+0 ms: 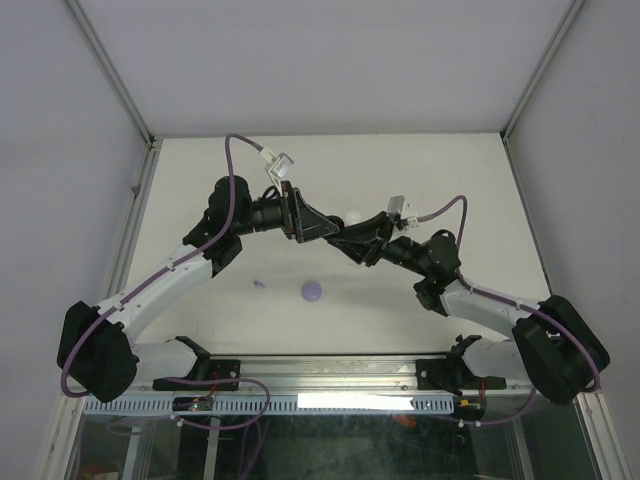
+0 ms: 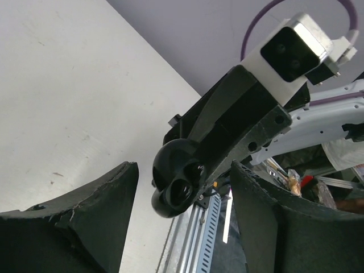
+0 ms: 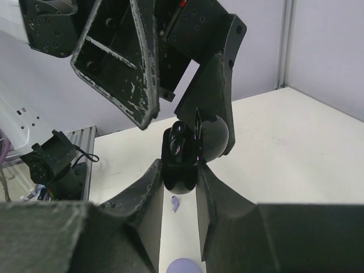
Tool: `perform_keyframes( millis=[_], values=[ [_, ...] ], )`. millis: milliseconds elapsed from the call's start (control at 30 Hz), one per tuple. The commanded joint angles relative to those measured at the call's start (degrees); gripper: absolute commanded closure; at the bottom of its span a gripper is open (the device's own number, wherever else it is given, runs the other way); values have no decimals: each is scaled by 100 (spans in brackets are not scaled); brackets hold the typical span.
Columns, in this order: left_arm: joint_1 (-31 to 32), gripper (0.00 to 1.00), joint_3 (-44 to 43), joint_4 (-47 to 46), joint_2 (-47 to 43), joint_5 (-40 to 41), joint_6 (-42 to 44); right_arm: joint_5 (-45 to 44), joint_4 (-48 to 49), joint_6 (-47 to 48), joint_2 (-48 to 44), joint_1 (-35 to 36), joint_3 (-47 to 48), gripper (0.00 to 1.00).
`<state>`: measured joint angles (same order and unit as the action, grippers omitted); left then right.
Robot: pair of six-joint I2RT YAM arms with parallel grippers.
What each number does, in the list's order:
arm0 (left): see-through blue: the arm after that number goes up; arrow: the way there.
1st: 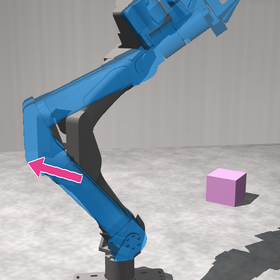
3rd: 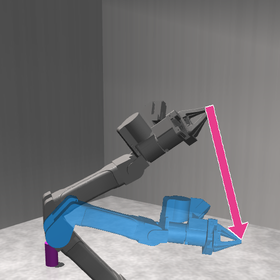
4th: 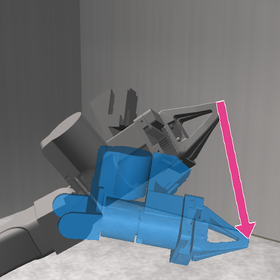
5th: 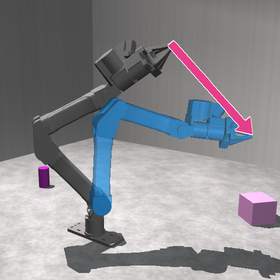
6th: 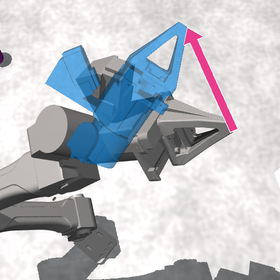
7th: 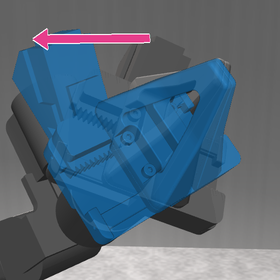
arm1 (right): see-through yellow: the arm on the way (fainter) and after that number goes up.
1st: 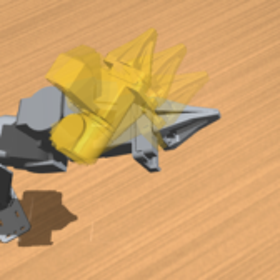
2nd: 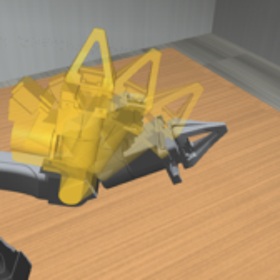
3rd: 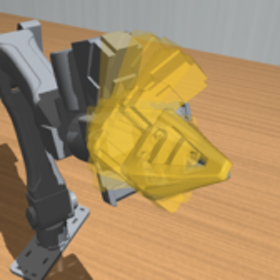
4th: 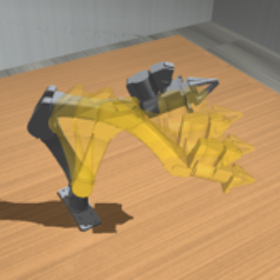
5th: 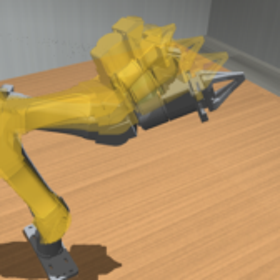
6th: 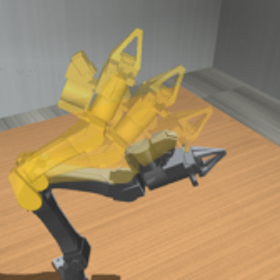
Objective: Insert the wireless bluetooth earbuds into the charging case
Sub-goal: Close the charging case.
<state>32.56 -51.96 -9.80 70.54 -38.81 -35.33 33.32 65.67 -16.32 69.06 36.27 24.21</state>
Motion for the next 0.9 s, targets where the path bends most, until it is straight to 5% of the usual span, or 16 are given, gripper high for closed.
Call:
perform_keyframes(
  millis=[0, 667, 867],
  values=[
    [-12, 33, 26, -661, -46, -470, -237, 391, 457, -367, 180, -57, 355, 100],
    [-23, 40, 74, -451, -658, -272, 257, 886, -10, -602, 694, -129, 685, 100],
    [-30, 36, -320, 979, -881, 882, 898, 588, -1054, -454, 469, -213, 743, 100]
  ],
)
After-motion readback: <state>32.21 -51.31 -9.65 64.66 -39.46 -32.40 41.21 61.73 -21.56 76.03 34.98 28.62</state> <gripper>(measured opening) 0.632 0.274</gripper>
